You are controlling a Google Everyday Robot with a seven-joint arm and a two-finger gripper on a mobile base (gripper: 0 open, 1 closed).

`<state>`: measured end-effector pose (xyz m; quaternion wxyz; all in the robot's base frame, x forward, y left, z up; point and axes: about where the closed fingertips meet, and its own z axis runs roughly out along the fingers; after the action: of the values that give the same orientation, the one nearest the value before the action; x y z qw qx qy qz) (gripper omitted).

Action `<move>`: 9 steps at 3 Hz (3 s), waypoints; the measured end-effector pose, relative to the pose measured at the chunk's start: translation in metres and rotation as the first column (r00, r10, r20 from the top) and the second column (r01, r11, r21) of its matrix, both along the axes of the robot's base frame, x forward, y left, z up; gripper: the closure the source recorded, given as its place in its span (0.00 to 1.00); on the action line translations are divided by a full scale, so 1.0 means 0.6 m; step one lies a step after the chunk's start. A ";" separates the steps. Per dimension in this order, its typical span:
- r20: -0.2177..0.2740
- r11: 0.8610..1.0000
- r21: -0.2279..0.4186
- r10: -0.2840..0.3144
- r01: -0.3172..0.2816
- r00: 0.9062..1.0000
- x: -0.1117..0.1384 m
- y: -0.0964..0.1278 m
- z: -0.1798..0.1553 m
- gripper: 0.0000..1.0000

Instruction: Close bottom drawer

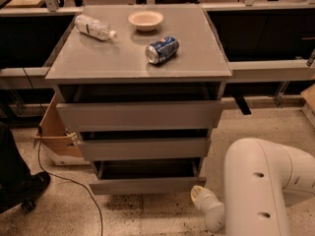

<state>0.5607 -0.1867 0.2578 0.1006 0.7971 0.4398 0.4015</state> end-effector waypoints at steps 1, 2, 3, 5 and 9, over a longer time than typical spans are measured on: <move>-0.018 0.999 0.001 -0.044 0.044 0.999 -0.012 0.009 -0.067 1.00; -0.011 0.996 0.014 -0.088 0.088 0.996 -0.008 0.024 -0.119 1.00; 0.029 0.993 0.029 -0.115 0.114 0.993 0.028 0.044 -0.135 1.00; 0.096 0.990 0.057 -0.131 0.126 0.987 0.100 0.090 -0.132 1.00; 0.202 0.984 0.158 -0.116 0.084 0.972 0.163 0.172 -0.115 1.00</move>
Offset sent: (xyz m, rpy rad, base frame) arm -0.0032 0.0236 -0.1089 -0.0088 -0.0063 -0.1081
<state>0.6583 -0.0833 0.1889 0.1072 0.7765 0.3547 0.5096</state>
